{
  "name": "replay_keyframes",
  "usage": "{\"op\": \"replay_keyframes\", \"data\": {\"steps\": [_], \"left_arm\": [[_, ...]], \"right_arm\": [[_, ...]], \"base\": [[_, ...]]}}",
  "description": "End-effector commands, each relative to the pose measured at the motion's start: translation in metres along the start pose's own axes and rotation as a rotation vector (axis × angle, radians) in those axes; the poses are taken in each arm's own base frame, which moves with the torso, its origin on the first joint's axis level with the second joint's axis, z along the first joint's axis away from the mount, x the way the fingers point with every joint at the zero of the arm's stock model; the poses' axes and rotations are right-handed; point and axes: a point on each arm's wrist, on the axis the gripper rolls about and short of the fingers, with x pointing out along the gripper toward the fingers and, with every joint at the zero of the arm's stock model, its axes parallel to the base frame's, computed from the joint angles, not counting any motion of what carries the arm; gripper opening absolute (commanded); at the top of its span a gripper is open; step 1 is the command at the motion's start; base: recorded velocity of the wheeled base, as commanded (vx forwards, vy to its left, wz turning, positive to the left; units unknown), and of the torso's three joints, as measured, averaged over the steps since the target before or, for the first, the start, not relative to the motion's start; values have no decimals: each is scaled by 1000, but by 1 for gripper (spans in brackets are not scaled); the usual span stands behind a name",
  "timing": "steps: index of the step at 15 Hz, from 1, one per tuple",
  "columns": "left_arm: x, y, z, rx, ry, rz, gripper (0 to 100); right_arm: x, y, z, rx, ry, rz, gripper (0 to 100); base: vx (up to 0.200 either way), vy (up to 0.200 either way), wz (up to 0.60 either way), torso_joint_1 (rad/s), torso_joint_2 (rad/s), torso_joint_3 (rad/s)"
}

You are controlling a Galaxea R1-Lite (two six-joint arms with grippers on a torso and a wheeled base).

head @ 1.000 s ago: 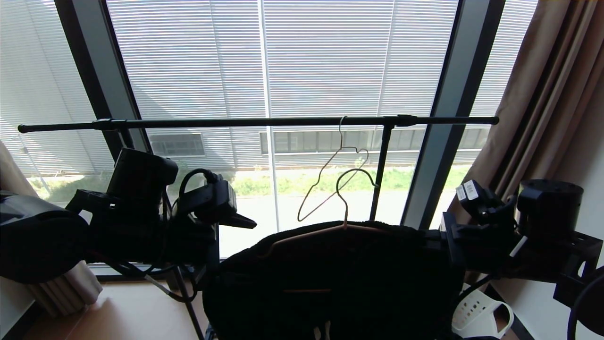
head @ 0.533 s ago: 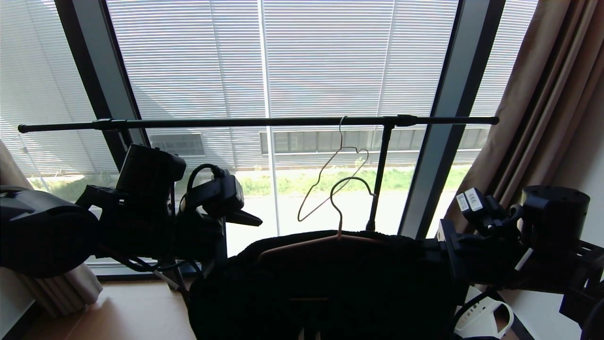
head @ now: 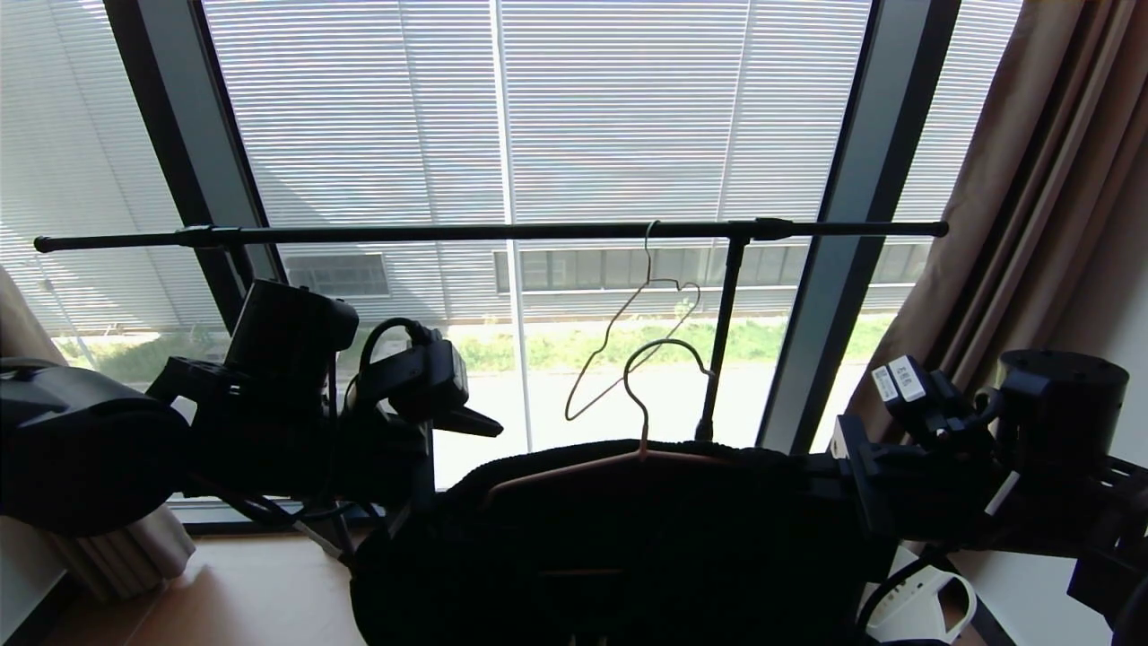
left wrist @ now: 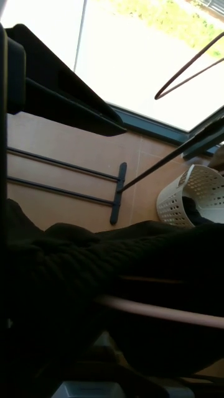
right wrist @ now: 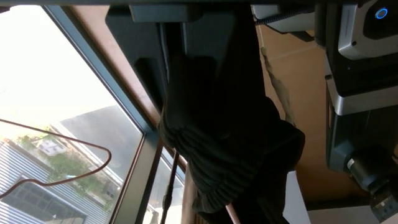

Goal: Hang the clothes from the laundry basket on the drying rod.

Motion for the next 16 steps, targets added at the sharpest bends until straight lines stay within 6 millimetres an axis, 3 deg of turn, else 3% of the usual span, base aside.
{"op": "replay_keyframes", "data": {"steps": [1,8,9,16], "left_arm": [[-4,-4,1,4,-3,2,100],[-3,-8,-1,0,3,-9,100],[-3,-8,-1,1,4,-9,0],[-5,-7,-1,4,-2,-5,0]], "right_arm": [[0,-1,1,-3,-4,-2,0],[-1,0,1,-2,-3,-2,0],[-2,0,1,-5,-6,-4,0],[1,-5,-1,-3,-8,-9,0]], "base": [[0,0,0,0,0,0],[0,0,0,0,0,0],[0,0,0,0,0,0],[0,0,0,0,0,0]]}}
